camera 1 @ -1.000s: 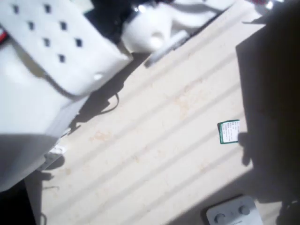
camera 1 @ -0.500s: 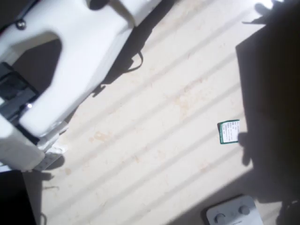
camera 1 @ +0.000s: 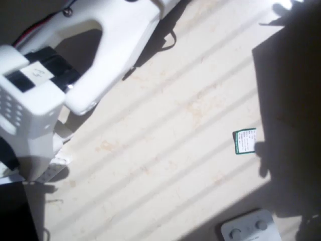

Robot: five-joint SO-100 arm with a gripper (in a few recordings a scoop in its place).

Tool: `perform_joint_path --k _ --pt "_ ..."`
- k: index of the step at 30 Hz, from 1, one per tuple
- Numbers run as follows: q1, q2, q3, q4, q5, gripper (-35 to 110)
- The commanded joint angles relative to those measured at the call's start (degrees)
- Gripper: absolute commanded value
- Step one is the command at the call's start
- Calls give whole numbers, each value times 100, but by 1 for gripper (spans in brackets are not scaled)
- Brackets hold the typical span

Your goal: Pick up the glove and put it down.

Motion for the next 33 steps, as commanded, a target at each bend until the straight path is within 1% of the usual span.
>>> perform_joint_path --k 1,8,11,14,20,33 --pt "-35 -229 -879 18 44 41" --pt "-35 -360 -1072 26 44 40" --pt "-35 -360 -1063 26 44 38" --pt "-35 -369 -1063 26 44 28" --pt "-26 -369 -1081 -35 -9 -1" --pt "0 -360 -1046 26 -18 0"
